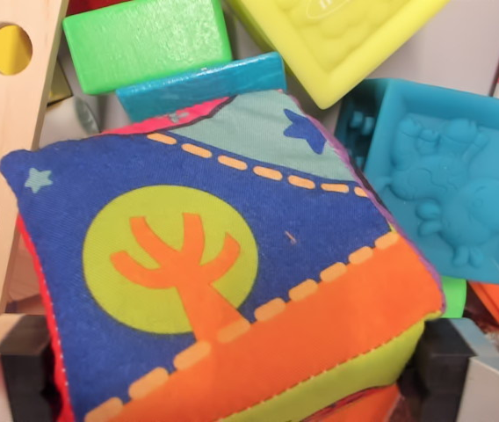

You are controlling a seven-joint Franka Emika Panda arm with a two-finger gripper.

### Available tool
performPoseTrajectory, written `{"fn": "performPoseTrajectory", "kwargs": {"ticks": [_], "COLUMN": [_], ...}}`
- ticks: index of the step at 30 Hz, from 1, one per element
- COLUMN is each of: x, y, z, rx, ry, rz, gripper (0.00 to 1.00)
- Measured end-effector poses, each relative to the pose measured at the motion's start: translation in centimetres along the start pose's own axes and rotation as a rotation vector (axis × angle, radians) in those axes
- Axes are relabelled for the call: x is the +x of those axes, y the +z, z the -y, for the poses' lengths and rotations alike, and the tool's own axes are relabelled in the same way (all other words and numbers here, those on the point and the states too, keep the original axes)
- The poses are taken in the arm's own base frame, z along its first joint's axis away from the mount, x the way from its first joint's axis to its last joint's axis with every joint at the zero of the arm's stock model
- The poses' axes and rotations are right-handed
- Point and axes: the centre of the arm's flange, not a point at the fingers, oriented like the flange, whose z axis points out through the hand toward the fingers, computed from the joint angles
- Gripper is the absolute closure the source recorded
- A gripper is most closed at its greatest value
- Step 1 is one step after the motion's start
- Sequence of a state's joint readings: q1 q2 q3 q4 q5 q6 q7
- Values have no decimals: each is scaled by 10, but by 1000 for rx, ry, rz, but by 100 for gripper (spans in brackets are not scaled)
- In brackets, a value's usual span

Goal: Pick an object from the bin

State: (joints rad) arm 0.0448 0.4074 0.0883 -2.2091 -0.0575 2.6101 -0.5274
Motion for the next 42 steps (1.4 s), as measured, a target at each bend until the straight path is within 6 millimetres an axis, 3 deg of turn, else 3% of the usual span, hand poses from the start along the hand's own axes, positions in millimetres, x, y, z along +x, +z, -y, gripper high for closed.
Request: {"fn": "performPoseTrajectory", "kwargs": {"ticks": [30,42], "x": [0,1], "y": [0,-23], "z": [0,0], "rx": [1,-4], "ry": [0,0], "rz": [1,0], "gripper": [100,100]}}
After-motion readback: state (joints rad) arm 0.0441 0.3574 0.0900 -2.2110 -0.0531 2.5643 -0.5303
